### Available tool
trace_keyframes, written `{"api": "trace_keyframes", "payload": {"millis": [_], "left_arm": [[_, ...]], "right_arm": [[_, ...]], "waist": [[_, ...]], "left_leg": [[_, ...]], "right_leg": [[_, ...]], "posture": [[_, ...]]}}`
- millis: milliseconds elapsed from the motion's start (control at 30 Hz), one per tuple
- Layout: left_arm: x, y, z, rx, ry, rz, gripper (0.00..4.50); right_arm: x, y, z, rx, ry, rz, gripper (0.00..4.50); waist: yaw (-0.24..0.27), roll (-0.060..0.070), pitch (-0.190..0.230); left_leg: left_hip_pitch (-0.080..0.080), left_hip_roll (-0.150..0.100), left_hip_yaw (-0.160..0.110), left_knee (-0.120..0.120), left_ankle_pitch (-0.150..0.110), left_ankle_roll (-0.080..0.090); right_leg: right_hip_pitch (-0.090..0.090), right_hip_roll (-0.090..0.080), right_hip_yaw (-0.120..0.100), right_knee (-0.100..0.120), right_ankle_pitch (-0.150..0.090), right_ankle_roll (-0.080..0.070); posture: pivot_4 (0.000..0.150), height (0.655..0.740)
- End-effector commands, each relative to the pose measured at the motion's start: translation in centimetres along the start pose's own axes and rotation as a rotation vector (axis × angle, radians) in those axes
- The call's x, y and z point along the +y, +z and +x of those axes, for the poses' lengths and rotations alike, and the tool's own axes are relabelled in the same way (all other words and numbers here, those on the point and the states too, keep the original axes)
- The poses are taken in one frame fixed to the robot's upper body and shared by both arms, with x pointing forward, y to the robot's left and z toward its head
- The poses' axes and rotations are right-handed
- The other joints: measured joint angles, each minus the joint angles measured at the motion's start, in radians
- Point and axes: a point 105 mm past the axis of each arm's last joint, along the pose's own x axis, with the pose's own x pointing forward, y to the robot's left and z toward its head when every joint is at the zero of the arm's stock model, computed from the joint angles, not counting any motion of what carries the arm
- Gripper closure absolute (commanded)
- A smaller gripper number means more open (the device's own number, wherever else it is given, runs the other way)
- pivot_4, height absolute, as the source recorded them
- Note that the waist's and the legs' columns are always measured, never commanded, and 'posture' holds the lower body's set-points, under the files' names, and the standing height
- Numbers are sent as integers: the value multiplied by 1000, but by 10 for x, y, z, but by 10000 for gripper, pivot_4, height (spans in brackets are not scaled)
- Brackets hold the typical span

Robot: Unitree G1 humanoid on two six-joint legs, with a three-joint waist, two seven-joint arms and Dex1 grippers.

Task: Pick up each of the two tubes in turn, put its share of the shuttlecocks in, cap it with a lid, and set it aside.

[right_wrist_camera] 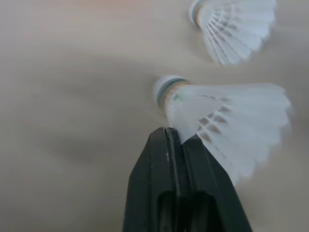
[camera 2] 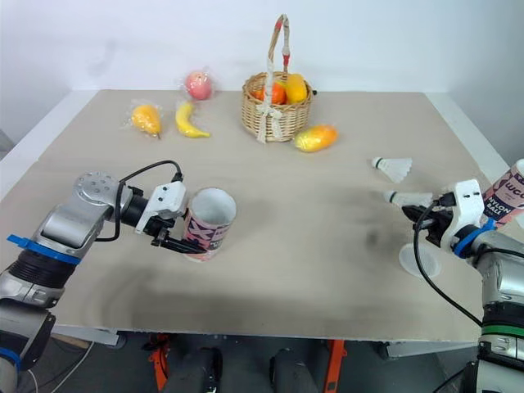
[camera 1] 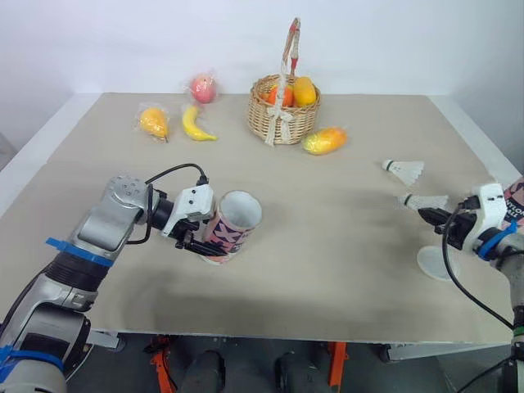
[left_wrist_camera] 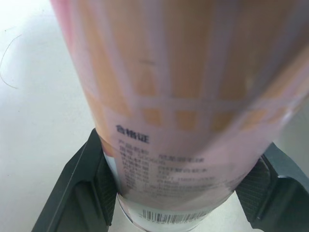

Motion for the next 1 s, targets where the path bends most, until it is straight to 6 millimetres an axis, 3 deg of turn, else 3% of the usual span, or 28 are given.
{"api": "trace_keyframes", "payload": {"millis": [33,133,200,267,333,467,667,933,1000], "left_arm": [[-4,-4,1,16,-18,-2,15683],[-3,-4,1,18,-18,-3,15683],[-3,-4,0,18,-20,-1,15683],[-3,-3,0,18,-21,0,15683],[-2,-3,0,18,-20,1,15683],[-1,-2,0,16,-19,2,15683],[0,-1,-1,12,-15,0,15683],[0,-1,-2,10,-6,-5,15683],[0,-1,-2,8,-5,-6,15683]], "right_arm": [[54,71,-11,-151,221,-243,44679],[107,100,-19,-200,401,-418,44679],[161,123,-28,-274,593,-566,44679],[200,131,-37,-313,744,-697,44679],[222,131,-41,-328,844,-771,44679],[240,127,-34,-326,910,-911,44679],[258,138,-12,-371,909,-1098,44679],[279,137,-14,-391,1044,-1223,44679],[286,142,-10,-402,1066,-1213,38054]], "waist": [[0,2,0],[0,2,0],[0,2,1],[-1,2,1],[0,0,1],[3,-6,1],[1,-6,1],[2,-6,1],[1,-5,1]], "left_leg": [[0,0,0,0,0,0],[0,1,-1,0,0,0],[0,2,-2,0,0,0],[0,2,-1,0,0,0],[0,3,-2,0,0,0],[-1,4,-2,1,0,0],[-1,4,-1,0,0,0],[-2,3,-3,0,0,0],[-2,4,-2,0,0,0]], "right_leg": [[0,0,0,0,0,0],[-1,2,0,0,-2,3],[0,3,-1,0,-2,4],[-1,3,-1,0,-2,4],[-1,3,-2,0,-2,3],[-1,0,-3,-1,-3,3],[-3,0,-3,-1,-1,0],[-3,-1,-4,0,0,-4],[-3,0,-4,0,1,-4]], "posture": [[1500,7400],[1500,7400],[1500,7400],[1500,7400],[1500,7400],[1500,7400],[1500,7400],[1500,7400],[1500,7400]]}}
